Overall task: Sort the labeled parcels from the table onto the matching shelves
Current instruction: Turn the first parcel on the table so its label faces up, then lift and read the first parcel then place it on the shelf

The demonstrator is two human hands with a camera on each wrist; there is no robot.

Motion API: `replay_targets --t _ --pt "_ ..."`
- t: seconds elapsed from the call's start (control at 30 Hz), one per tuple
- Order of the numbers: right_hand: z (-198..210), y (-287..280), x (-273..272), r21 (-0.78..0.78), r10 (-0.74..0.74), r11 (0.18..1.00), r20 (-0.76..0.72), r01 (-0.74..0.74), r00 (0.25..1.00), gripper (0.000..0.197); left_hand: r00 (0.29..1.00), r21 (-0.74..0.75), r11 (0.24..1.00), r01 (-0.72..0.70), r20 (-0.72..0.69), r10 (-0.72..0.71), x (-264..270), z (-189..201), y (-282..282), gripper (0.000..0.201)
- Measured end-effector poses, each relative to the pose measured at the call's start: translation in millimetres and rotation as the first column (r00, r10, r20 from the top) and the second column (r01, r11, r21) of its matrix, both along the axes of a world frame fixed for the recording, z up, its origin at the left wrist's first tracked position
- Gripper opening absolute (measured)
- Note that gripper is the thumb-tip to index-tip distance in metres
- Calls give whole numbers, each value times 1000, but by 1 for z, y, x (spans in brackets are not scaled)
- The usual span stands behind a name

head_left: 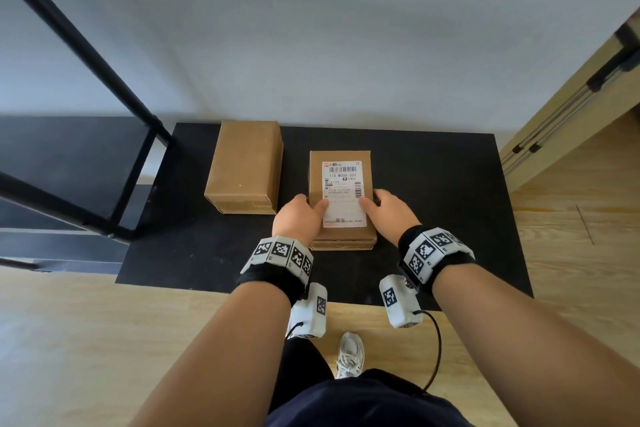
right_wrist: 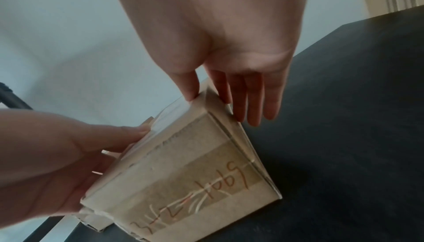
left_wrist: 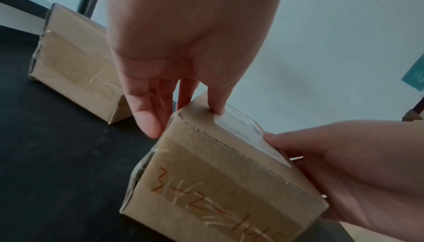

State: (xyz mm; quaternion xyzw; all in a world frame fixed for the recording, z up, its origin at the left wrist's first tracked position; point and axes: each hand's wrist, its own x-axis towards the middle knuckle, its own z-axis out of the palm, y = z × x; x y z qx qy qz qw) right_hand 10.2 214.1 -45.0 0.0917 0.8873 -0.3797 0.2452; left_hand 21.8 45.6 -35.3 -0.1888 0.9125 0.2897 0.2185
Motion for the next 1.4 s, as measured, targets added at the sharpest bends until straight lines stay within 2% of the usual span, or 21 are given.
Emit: replay_targets --t 0.17,0.33,0.47,0.67,0.73,0.93,1.13,1.23,1.4 --pt "0 -2 0 -29 -17 999 51 18 999 52 995 179 980 -91 -30 98 4 -1 -6 53" --pt "6 -2 -3 -37 -34 999 76 37 996 46 991 271 955 -118 -27 130 4 2 -8 51" --pt "24 1 -4 -118 -96 988 6 96 995 44 973 392 908 -151 -102 207 -1 18 -10 49" --pt "77 8 -7 -322 -235 929 -126 184 964 40 918 560 814 -152 -226 327 -13 68 -10 48" --pt "99 9 -6 -372 -252 912 -171 174 952 36 899 621 773 -132 -253 356 -15 87 -10 48" --pt "161 15 1 -486 -294 867 -317 112 901 21 857 691 723 -1 -372 357 -12 147 -9 46" --pt "202 21 7 -507 -325 860 -458 58 828 36 814 748 659 78 -429 391 -14 184 -11 46" --pt "215 24 10 -537 -351 843 -499 35 793 36 785 765 635 111 -459 416 -15 196 -10 48" --pt "231 26 13 -584 -384 812 -542 -6 747 33 753 747 637 190 -528 394 -14 208 -11 53"
